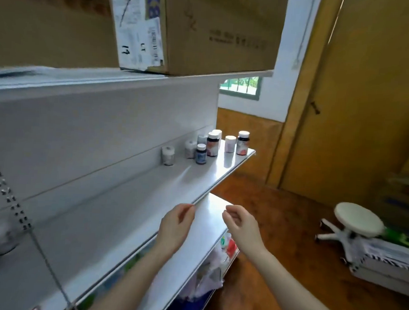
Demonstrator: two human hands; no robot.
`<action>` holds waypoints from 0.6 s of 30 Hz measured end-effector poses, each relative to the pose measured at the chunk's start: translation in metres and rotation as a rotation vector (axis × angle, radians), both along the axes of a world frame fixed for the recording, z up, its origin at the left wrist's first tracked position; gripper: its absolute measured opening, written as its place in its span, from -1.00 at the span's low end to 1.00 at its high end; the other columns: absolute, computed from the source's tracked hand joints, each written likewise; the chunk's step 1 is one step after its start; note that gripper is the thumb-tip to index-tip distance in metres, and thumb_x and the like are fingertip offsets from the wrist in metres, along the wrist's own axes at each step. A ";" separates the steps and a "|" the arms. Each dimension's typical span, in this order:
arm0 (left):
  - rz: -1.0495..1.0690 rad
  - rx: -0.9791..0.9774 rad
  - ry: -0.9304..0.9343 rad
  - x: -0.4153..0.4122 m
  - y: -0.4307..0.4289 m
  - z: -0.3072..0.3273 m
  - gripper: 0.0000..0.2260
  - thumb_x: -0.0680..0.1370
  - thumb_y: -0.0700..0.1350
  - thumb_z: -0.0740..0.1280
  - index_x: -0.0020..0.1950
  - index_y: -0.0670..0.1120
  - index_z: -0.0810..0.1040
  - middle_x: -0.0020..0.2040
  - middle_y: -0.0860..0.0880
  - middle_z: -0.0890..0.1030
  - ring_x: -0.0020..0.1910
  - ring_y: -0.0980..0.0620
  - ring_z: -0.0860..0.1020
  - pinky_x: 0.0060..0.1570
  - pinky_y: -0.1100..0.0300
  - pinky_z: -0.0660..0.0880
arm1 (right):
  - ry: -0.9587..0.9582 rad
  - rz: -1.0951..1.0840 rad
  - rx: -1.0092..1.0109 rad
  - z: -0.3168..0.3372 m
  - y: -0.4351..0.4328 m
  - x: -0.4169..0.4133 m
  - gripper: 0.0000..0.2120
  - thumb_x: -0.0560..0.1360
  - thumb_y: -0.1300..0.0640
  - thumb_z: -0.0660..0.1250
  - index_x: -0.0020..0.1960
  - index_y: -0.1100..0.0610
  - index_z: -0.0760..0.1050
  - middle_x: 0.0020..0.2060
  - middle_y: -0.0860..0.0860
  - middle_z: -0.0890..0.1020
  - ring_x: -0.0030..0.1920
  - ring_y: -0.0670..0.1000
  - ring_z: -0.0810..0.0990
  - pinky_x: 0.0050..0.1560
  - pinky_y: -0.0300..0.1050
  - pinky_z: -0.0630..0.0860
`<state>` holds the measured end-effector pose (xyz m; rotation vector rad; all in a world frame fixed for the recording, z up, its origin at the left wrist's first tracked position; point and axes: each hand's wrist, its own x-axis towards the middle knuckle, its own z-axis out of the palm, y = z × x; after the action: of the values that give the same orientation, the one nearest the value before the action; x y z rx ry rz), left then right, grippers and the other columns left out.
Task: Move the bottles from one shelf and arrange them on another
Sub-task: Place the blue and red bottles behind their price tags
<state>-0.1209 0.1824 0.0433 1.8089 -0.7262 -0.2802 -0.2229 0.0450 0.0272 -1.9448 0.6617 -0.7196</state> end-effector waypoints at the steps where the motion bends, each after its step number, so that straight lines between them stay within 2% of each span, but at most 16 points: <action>1: -0.011 0.005 0.013 0.006 -0.018 -0.004 -0.91 0.52 -0.01 0.23 -0.12 0.06 0.53 -0.08 -0.03 0.62 0.00 -0.06 0.59 0.08 0.05 0.51 | 0.008 -0.012 0.010 -0.004 -0.014 0.003 -0.79 0.50 0.19 0.29 0.11 0.23 0.52 -0.08 0.01 0.59 -0.06 -0.06 0.56 -0.07 -0.38 0.44; 4: -0.001 0.019 0.039 0.030 -0.071 -0.015 -0.82 0.55 -0.10 0.22 0.06 -0.11 0.55 0.02 -0.08 0.62 0.04 -0.03 0.57 0.04 0.18 0.45 | 0.025 -0.041 0.007 -0.010 -0.057 0.023 -0.78 0.50 0.17 0.29 0.12 0.20 0.52 -0.07 -0.01 0.59 -0.02 -0.06 0.56 -0.03 -0.38 0.45; 8: 0.030 0.014 0.077 0.081 -0.130 -0.021 -0.79 0.55 -0.11 0.24 0.10 -0.16 0.54 0.01 -0.11 0.63 0.05 -0.05 0.57 -0.01 0.24 0.38 | 0.054 -0.029 -0.029 -0.007 -0.115 0.069 -0.78 0.51 0.16 0.29 0.13 0.18 0.51 -0.08 -0.04 0.57 -0.04 -0.08 0.54 -0.10 -0.48 0.42; 11: 0.070 -0.001 0.093 0.120 -0.165 -0.017 -0.79 0.54 -0.14 0.24 0.13 -0.17 0.52 0.01 -0.12 0.61 0.04 -0.03 0.55 0.02 0.24 0.36 | 0.061 0.000 -0.029 -0.002 -0.151 0.106 -0.77 0.51 0.13 0.28 0.15 0.16 0.50 -0.06 -0.05 0.57 -0.03 -0.10 0.55 0.03 -0.33 0.50; 15: 0.108 0.025 0.082 0.159 -0.201 -0.020 -0.78 0.54 -0.14 0.25 0.15 -0.17 0.52 0.05 -0.09 0.60 0.04 0.01 0.53 0.05 0.25 0.36 | 0.081 0.031 0.000 -0.006 -0.190 0.148 -0.73 0.51 0.10 0.28 0.19 0.15 0.47 0.05 0.03 0.62 0.04 -0.06 0.59 0.15 -0.13 0.53; 18: 0.155 0.077 0.088 0.181 -0.222 -0.031 -0.77 0.54 -0.12 0.26 0.16 -0.16 0.51 0.03 -0.07 0.59 0.01 0.04 0.51 0.01 0.26 0.34 | 0.116 0.077 0.019 -0.016 -0.214 0.173 -0.71 0.52 0.11 0.26 0.21 0.18 0.46 0.08 0.06 0.61 0.04 -0.08 0.55 0.15 -0.17 0.50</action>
<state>0.0602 -0.0397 0.0121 1.9022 -0.5166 -0.2869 -0.0500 -0.1691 0.0114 -1.9943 0.6579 -0.5550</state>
